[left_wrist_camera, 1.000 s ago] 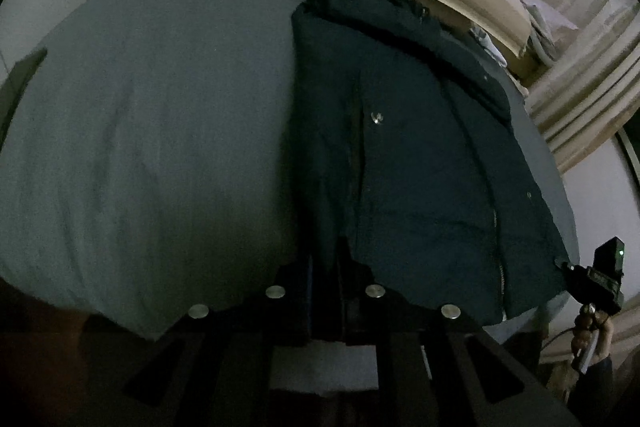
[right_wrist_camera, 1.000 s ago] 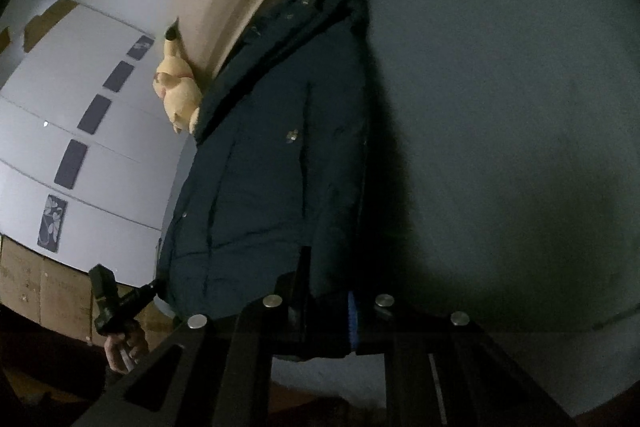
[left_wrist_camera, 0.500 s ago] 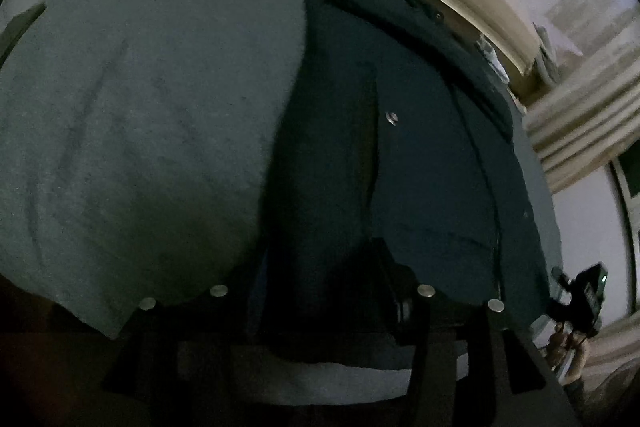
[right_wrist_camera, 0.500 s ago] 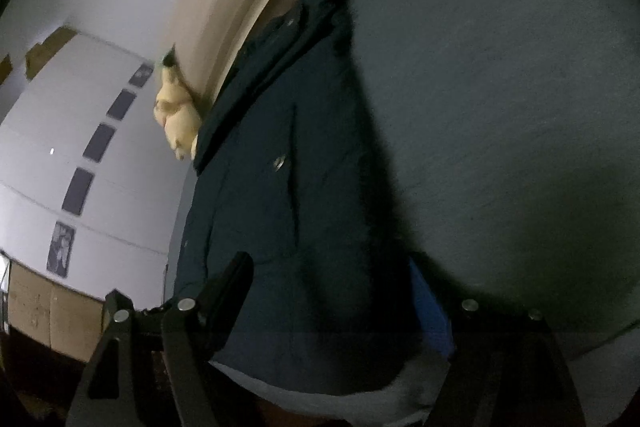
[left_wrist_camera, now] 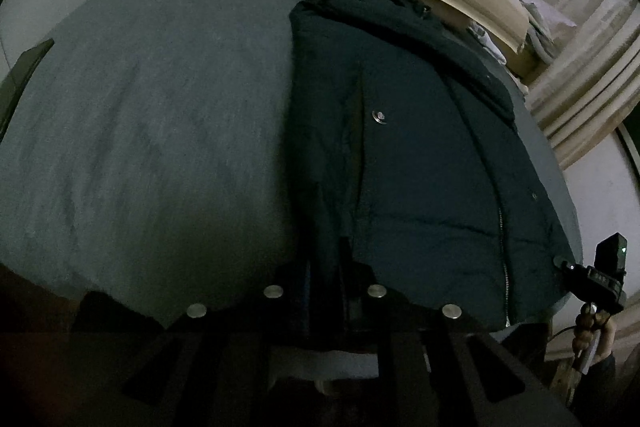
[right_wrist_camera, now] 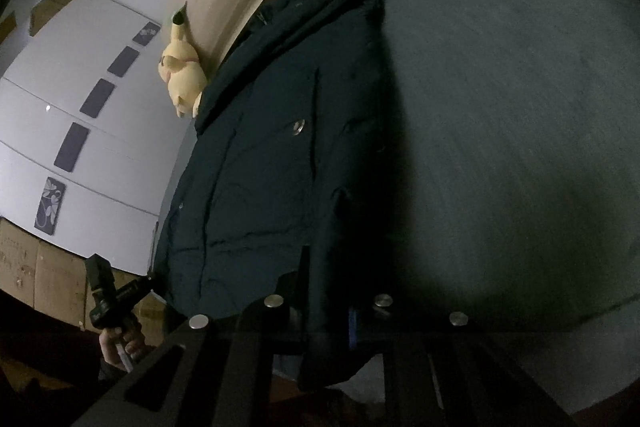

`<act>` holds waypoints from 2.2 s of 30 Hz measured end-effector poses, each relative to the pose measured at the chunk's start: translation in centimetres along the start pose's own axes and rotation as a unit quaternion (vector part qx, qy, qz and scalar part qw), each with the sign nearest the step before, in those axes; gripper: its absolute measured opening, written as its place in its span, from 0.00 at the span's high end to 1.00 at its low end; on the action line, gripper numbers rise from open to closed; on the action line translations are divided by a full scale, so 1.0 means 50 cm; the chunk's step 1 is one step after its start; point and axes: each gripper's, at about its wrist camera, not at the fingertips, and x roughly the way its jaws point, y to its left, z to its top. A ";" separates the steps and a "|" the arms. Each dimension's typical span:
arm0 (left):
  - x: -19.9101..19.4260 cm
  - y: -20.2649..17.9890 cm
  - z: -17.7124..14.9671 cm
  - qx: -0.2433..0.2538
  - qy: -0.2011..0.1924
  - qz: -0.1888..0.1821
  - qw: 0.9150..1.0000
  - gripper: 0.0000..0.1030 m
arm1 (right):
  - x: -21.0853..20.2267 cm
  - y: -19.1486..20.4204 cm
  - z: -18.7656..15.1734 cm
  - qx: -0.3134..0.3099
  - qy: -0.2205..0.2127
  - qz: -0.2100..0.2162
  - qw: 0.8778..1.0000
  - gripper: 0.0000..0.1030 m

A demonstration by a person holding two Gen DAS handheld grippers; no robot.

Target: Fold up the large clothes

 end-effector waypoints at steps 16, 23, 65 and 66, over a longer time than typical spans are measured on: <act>-0.033 -0.040 -0.019 0.024 0.003 0.015 1.000 0.90 | -0.022 0.044 -0.054 -0.013 0.024 -0.008 1.000 0.87; -0.034 -0.040 -0.005 0.039 0.000 0.024 0.999 0.90 | -0.014 0.051 -0.060 -0.015 0.024 -0.004 1.000 0.87; -0.216 -0.059 0.121 0.094 -0.118 -0.003 0.989 0.91 | -0.153 0.149 -0.034 -0.073 -0.051 0.079 0.993 0.89; -0.218 -0.058 0.128 0.095 -0.121 -0.005 0.988 0.91 | -0.162 0.155 -0.029 -0.077 -0.057 0.082 0.992 0.89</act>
